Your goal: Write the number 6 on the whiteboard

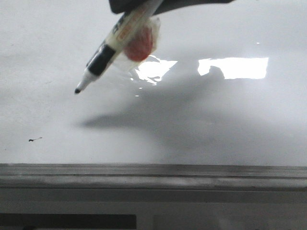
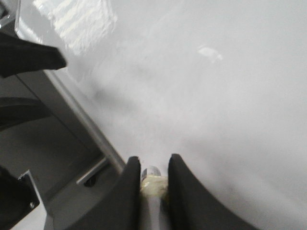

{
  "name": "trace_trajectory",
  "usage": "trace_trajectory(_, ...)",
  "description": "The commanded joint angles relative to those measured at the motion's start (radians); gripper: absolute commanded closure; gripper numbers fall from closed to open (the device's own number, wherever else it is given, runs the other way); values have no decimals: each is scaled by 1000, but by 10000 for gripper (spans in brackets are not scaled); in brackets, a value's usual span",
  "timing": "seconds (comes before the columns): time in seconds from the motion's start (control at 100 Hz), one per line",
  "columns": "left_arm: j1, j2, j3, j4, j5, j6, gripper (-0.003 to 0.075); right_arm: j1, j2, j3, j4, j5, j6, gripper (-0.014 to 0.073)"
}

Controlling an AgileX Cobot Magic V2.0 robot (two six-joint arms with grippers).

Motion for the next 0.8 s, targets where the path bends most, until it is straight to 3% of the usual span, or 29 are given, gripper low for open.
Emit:
trace_trajectory(0.0,32,-40,-37,-19,-61,-9,396,-54,-28,-73,20,-52,-8,657)
trace_trajectory(0.32,63,-58,-37,-27,-61,-9,402,-197,34,-172,16,-23,-8,657)
trace_trajectory(0.57,63,-58,-37,-27,-61,-9,407,-144,158,-146,27,99,-8,657)
trace_trajectory(0.79,63,-58,-37,-27,-61,-9,407,-155,83,-48,16,101,-8,655)
